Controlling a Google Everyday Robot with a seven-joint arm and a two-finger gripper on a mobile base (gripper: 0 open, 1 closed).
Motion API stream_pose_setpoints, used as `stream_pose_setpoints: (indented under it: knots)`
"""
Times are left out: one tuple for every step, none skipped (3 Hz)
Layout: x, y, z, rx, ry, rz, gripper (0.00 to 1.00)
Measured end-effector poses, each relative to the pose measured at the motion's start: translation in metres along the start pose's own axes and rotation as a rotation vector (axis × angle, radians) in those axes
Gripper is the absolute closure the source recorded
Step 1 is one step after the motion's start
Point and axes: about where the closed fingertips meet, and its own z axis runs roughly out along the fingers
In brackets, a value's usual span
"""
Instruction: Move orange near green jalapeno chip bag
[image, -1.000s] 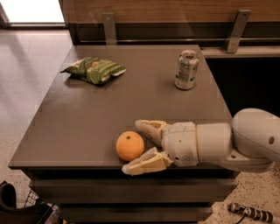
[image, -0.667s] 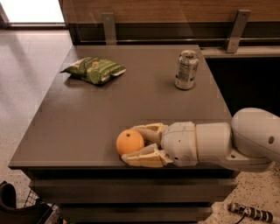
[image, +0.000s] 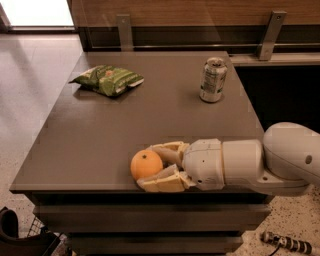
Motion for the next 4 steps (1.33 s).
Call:
stream_pose_setpoints:
  knots:
    - [0.0, 0.0, 0.0, 0.0, 0.0, 0.0, 1.0]
    - [-0.025, -0.027, -0.012, 0.02, 0.027, 0.001, 1.0]
    - [-0.058, -0.072, -0.025, 0.06, 0.036, 0.006, 1.0]
    - [-0.072, -0.13, -0.028, 0.126, 0.025, 0.031, 1.0]
